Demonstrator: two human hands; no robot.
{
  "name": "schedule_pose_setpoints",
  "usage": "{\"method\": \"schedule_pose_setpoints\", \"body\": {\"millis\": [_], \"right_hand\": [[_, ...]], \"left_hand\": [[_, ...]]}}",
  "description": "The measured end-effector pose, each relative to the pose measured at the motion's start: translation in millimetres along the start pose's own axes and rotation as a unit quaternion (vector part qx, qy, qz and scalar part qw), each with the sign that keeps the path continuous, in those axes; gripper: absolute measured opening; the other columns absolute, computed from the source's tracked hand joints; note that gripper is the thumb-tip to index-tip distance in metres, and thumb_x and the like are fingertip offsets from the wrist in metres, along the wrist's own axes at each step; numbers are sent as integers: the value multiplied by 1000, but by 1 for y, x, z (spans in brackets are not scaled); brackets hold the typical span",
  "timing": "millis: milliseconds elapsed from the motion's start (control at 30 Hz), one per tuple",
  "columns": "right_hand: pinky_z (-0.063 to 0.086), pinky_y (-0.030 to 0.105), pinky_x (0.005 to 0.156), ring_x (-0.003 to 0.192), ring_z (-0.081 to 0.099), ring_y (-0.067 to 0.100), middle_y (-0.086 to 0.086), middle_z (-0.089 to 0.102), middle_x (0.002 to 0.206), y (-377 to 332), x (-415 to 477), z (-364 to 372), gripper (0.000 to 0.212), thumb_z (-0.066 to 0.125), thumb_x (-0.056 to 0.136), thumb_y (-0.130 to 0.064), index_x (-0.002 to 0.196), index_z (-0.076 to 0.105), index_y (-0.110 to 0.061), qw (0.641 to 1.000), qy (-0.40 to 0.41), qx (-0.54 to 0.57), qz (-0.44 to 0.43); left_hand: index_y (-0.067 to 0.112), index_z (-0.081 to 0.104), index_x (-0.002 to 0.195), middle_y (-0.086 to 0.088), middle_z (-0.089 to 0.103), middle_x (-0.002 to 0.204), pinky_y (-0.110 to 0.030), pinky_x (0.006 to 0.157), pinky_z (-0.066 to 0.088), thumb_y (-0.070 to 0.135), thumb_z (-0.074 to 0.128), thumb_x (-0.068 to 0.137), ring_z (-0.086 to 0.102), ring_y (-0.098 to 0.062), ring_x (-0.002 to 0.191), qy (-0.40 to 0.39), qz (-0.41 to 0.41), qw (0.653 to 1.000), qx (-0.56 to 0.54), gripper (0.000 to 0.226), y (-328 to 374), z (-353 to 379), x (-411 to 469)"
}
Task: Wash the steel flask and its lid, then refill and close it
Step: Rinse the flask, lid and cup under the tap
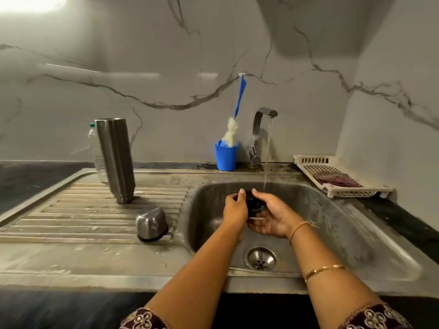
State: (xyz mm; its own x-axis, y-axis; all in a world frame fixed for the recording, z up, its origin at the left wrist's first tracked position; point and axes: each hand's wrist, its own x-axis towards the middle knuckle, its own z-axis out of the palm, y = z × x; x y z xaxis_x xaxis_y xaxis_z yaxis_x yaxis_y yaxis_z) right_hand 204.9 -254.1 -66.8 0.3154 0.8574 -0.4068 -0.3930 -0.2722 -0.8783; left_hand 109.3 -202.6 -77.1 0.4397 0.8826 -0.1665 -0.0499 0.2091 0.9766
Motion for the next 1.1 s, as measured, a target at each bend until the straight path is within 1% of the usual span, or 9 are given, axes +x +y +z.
{"method": "schedule_pose_setpoints", "body": {"millis": [200,333,400,533,667,767,833,1000,1100], "right_hand": [[54,45,84,95,64,32,19,65,106,-18,45,-20,34,59,92,-22,119,57,-2,994,56,49,-76],[50,36,73,94,57,29,19,53,113,-44,74,-23,25,52,96,-14,118,52,-2,976,110,140,-128],[48,38,83,106,55,33,21,50,120,-51,86,-23,31,51,96,-12,126,47,-3,973,128,144,-124],[47,45,90,112,53,37,19,48,129,-59,109,-23,32,49,95,-3,127,46,-9,974,153,63,-152],[54,39,75,84,61,27,19,57,113,-62,114,-31,14,50,97,-15,110,50,-11,973,142,28,-179],[49,26,51,57,60,20,14,65,83,-62,117,-37,28,51,95,-36,98,58,-9,962,181,-53,-197],[44,24,50,63,62,24,13,65,81,-63,122,-41,46,46,94,-48,98,64,-5,930,236,-176,-218],[41,35,85,110,56,34,21,60,120,-68,123,-48,61,23,100,-45,115,62,0,815,340,-417,-213],[35,32,72,102,60,32,16,65,111,-63,118,-39,53,23,102,-39,108,65,-6,663,344,-584,-318]], "left_hand": [[19,25,149,-10,42,145,-37,109,34,33,39,101,43,-24,130,-48,40,997,50,52,2,25,24],[19,22,150,-9,35,150,-37,107,34,26,41,101,39,-24,133,-4,88,991,97,53,0,27,44],[18,28,147,-9,43,143,-29,91,48,23,44,100,54,-15,112,20,99,990,99,50,-3,24,54],[18,36,142,-5,48,136,-12,57,36,19,44,100,44,4,71,52,139,978,146,43,-5,24,79],[21,38,141,2,51,122,-32,82,51,22,43,100,59,-15,93,39,181,971,154,41,0,32,101],[20,38,140,-6,54,128,-42,100,45,31,41,101,55,-24,114,-8,176,977,118,41,12,47,118],[16,39,136,-12,55,124,-42,93,50,35,39,101,57,-25,107,-74,117,990,32,40,19,60,123],[8,40,128,-19,55,116,-41,83,54,42,30,102,58,-29,100,-96,20,995,1,44,19,80,129],[7,54,108,-15,63,89,-33,62,54,44,28,102,61,-23,75,-83,-52,994,-50,45,10,71,131]]}}
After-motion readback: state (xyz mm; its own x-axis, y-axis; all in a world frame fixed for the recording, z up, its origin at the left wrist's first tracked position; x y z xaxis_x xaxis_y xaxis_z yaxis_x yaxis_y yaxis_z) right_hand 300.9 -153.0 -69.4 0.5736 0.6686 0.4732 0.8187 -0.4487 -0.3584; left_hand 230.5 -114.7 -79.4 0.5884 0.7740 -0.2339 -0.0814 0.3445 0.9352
